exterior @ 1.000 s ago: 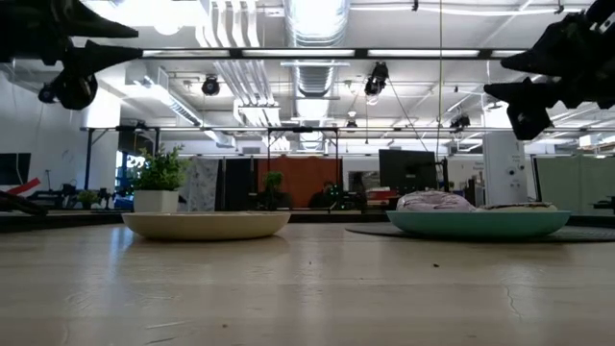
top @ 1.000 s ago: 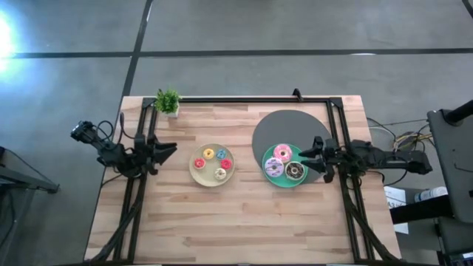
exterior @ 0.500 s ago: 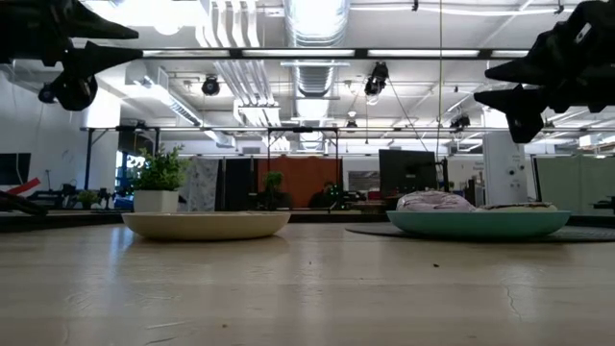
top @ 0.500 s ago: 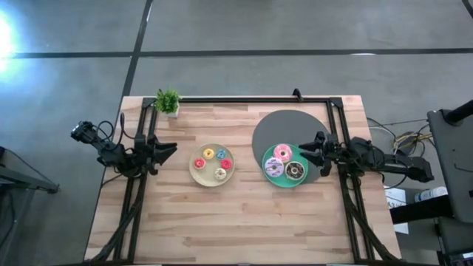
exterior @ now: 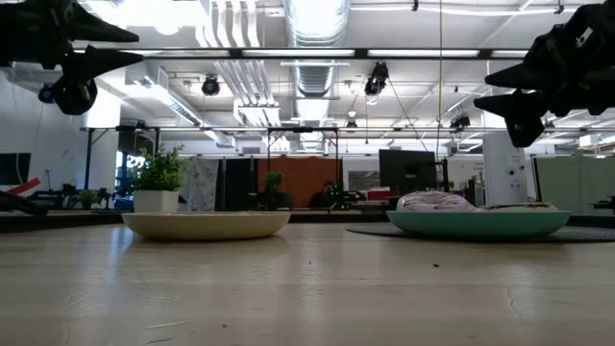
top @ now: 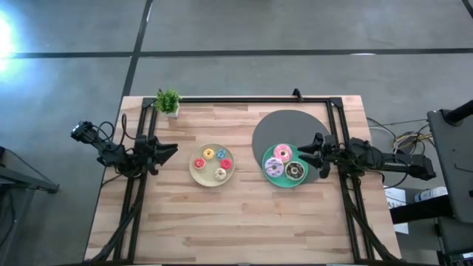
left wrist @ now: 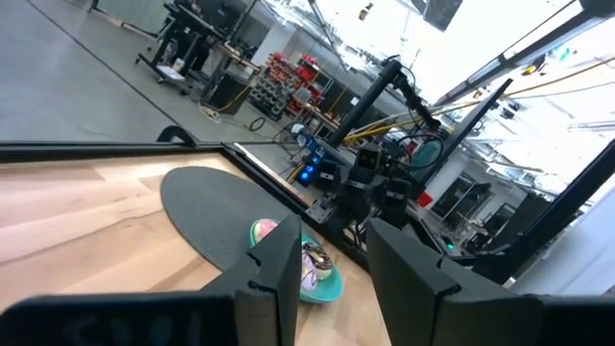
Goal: Pick & Place donuts
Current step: Return to Home Position
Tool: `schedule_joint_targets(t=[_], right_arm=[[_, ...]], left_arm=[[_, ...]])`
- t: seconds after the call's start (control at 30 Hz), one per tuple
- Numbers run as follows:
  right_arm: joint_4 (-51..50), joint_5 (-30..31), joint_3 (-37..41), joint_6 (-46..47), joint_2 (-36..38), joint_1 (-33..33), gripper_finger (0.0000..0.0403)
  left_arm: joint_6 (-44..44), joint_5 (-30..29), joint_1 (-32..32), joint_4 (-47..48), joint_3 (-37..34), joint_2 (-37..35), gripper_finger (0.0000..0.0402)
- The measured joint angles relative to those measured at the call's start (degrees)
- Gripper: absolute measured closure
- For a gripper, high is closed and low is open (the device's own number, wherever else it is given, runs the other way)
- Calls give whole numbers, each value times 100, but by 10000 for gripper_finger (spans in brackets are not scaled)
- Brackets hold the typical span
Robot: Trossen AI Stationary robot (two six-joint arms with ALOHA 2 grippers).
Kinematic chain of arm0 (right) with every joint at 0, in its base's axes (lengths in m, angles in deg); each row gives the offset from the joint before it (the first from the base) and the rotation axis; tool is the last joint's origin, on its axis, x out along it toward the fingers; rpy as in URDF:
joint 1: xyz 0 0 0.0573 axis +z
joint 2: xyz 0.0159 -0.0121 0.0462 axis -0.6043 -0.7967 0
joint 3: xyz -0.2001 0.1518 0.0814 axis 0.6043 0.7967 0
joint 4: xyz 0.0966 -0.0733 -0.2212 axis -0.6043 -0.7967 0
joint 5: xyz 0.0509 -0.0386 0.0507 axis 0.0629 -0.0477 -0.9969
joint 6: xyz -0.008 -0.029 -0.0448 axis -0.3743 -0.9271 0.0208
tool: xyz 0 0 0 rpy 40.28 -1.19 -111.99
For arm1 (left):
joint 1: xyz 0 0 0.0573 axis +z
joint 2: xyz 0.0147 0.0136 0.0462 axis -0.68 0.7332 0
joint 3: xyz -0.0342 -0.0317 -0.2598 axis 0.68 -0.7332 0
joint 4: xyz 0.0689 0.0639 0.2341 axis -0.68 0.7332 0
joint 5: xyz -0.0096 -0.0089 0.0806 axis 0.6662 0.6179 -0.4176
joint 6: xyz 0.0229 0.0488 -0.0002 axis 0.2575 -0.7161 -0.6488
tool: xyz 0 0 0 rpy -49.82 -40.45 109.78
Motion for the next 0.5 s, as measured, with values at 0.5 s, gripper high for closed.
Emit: schedule_joint_targets(t=[0.5], right_arm=[[-4, 3, 0, 43, -41, -12, 228]], left_arm=[[259, 0, 1, -4, 0, 0, 307]])
